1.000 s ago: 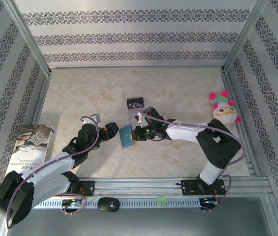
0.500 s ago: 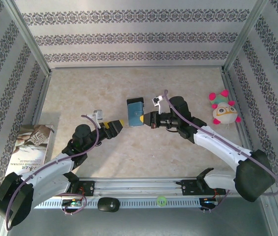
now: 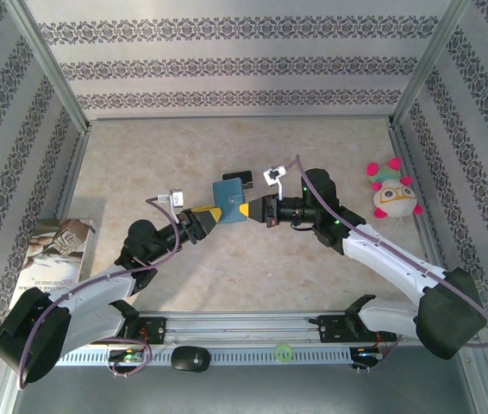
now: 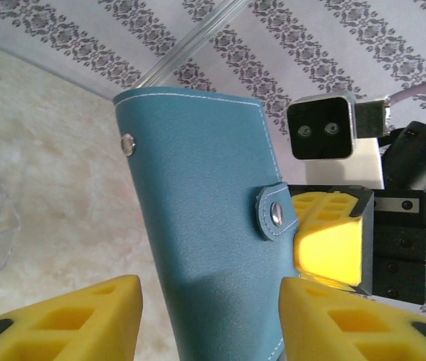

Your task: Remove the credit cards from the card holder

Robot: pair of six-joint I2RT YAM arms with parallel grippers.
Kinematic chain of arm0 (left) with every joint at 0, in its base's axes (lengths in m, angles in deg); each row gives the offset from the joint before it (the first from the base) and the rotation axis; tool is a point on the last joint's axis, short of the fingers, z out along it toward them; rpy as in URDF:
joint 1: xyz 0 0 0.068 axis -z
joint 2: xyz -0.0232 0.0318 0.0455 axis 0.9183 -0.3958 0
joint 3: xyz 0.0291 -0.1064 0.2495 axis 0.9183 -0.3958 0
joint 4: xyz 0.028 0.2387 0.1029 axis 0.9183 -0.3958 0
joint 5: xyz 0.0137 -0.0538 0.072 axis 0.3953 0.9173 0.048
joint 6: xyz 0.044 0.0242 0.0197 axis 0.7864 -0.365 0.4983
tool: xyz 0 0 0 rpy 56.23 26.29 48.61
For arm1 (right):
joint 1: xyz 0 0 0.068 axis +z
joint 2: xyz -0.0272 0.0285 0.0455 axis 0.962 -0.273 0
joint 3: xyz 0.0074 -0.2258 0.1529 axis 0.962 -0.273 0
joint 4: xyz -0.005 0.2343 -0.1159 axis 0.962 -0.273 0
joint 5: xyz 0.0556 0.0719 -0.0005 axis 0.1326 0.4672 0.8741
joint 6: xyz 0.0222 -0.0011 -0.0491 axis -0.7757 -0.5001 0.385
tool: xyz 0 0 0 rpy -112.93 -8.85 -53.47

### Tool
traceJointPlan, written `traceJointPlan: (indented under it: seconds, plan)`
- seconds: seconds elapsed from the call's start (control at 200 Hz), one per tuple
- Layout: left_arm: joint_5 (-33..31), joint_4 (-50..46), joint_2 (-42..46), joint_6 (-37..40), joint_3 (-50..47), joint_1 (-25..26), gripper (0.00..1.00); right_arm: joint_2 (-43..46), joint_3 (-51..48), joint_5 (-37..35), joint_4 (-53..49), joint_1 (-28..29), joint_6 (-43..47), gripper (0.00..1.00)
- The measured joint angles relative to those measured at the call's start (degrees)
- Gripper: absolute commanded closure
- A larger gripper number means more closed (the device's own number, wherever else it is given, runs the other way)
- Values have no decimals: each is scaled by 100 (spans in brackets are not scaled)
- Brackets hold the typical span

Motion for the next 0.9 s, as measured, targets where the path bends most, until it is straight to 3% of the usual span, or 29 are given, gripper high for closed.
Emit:
traceJointPlan:
  seconds: [0.125, 0.365, 0.47, 0.53, 0.66, 0.899]
  plan:
    - [55, 170, -107, -79, -2, 0, 60, -109, -13, 76, 199, 39, -125, 100]
    - [39, 350, -232, -234, -2, 0, 85, -317, -13, -17, 293, 68, -186, 100]
    - [-22, 120, -118, -195, 11, 59, 100, -330, 17, -262, -4, 72, -155, 73]
    - [-188, -369, 33, -109, 96, 170, 100, -326, 122, -538, -417, 105, -57, 62]
    - [-796, -1742, 452, 98, 470, 417, 100, -247, 535, -1534, -1541, 168, 122, 54]
    - [-2138, -3517, 623, 223, 1010, 975, 100, -216, 1134, -2946, -2636, 584, 140, 50]
